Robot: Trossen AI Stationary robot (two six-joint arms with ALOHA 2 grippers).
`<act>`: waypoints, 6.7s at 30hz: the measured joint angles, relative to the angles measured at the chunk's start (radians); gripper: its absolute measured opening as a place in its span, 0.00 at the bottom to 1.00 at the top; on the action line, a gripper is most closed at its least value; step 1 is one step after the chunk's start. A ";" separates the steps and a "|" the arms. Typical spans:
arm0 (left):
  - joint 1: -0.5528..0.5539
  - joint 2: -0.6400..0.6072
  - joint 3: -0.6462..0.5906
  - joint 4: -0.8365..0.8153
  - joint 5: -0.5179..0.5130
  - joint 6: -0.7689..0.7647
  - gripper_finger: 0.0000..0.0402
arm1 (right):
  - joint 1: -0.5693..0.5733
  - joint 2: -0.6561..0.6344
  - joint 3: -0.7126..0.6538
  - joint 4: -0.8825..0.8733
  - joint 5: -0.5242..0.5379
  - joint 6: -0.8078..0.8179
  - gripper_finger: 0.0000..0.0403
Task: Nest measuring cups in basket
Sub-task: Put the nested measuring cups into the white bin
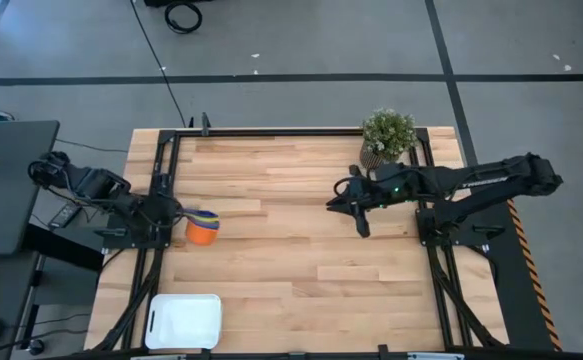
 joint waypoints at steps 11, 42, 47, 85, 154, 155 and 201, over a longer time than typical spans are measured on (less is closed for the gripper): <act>-0.097 0.001 0.021 0.056 0.030 -0.092 0.12 | -0.003 -0.005 0.000 0.021 0.024 0.035 0.14; -0.643 0.271 0.027 0.131 0.027 -0.599 0.12 | -0.003 -0.007 0.000 0.016 0.013 0.004 0.14; -0.727 0.323 0.027 0.131 -0.065 -0.718 0.12 | -0.003 -0.007 0.000 0.016 0.013 0.004 0.14; -0.981 0.844 0.312 -0.147 -0.174 -1.197 0.12 | -0.003 -0.007 0.000 0.016 0.016 0.061 0.14; -0.893 1.022 0.413 -0.178 -0.136 -1.111 0.12 | -0.007 -0.007 0.000 0.024 0.046 -0.003 0.14; -0.896 1.037 0.413 -0.177 -0.132 -1.112 0.12 | -0.007 -0.007 0.000 0.024 0.046 -0.003 0.14; -0.828 1.114 0.322 0.008 -0.083 -1.044 0.11 | -0.009 -0.007 0.000 0.039 0.066 -0.060 0.14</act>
